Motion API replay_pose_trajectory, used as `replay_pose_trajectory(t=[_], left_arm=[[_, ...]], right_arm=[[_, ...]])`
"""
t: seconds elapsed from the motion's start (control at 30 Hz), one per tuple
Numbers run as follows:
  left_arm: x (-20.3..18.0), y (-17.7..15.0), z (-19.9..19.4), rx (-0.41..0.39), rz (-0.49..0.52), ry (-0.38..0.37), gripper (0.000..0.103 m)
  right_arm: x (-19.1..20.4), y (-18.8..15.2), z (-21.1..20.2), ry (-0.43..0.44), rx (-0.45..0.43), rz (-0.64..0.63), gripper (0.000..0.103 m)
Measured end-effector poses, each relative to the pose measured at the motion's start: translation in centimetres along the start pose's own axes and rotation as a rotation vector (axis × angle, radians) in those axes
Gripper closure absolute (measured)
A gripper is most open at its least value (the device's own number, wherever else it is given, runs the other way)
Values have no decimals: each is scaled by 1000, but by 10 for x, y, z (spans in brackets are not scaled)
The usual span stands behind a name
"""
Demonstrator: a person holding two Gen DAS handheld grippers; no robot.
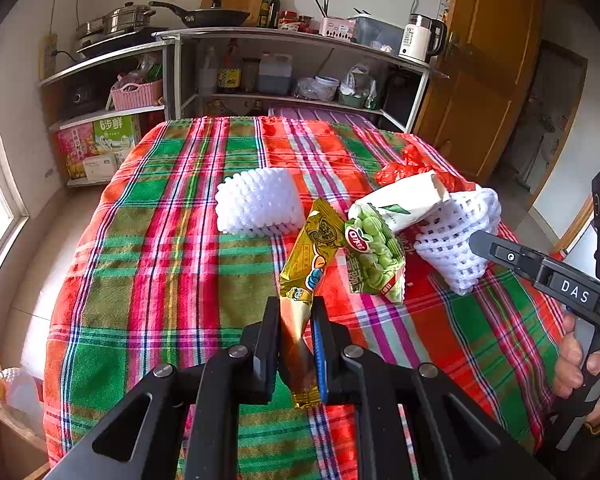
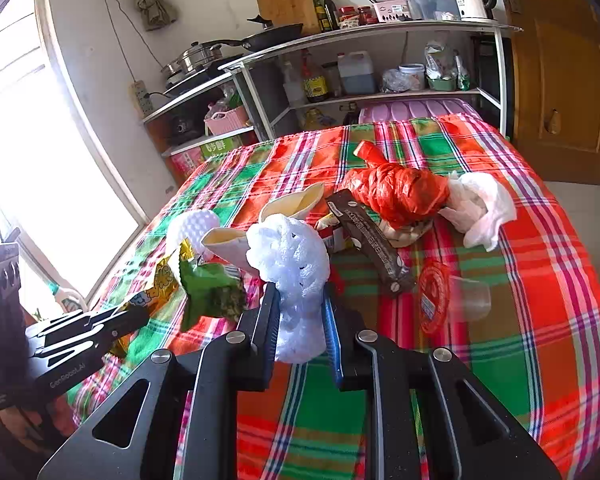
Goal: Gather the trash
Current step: 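Carry the gold wrapper and white foam net over the white trash bin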
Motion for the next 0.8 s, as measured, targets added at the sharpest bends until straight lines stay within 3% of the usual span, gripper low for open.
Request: replay_pose_trajectory(t=[0.43, 0.8], left_arm=[[-42, 25, -32, -97, 22, -52, 88], [-101, 32, -26, -93, 61, -164, 88]], right_arm=[[-19, 12, -57, -60, -99, 15, 82], [-53, 17, -105, -139, -171, 47, 82]])
Point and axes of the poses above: each gripper's, at about its wrist camera, not at the fingertips, and z roughly the way its jaws point, x to its left, y to its top, the point moved 4 cm from there along z, roughly the way its jaws point, and after that the axes turned 15 degrees about -x, right-handed, at the moved point
